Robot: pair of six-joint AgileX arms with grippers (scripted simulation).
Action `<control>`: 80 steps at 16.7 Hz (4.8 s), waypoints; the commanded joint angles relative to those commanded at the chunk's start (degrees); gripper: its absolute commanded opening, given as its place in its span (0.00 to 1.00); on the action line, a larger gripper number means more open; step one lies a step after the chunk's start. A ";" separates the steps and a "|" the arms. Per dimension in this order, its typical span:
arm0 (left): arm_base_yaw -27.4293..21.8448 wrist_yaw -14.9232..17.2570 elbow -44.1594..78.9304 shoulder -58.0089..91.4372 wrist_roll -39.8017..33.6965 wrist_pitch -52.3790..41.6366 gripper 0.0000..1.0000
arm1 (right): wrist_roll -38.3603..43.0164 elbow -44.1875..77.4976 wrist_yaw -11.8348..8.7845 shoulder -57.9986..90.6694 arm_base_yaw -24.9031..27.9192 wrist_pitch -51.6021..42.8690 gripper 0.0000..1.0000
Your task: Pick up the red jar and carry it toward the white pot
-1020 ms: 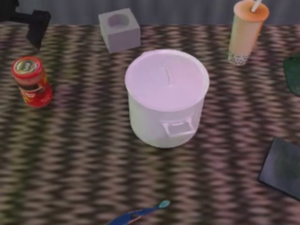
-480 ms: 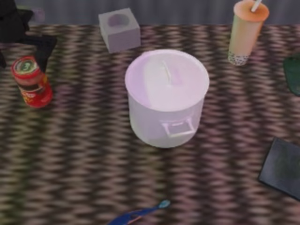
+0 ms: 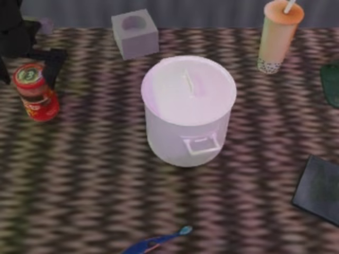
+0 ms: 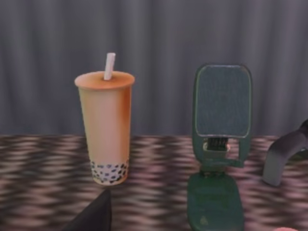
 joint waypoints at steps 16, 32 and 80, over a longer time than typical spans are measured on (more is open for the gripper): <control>0.15 -0.01 -6.48 -0.39 0.14 6.09 0.40 | 0.00 0.00 0.00 0.00 0.00 0.00 1.00; 0.09 -0.05 -7.36 -1.28 0.17 5.97 0.00 | 0.00 0.00 0.00 0.00 0.00 0.00 1.00; -15.86 -0.32 -32.53 -15.18 -26.90 17.89 0.15 | 0.00 0.00 0.00 0.00 0.00 0.00 1.00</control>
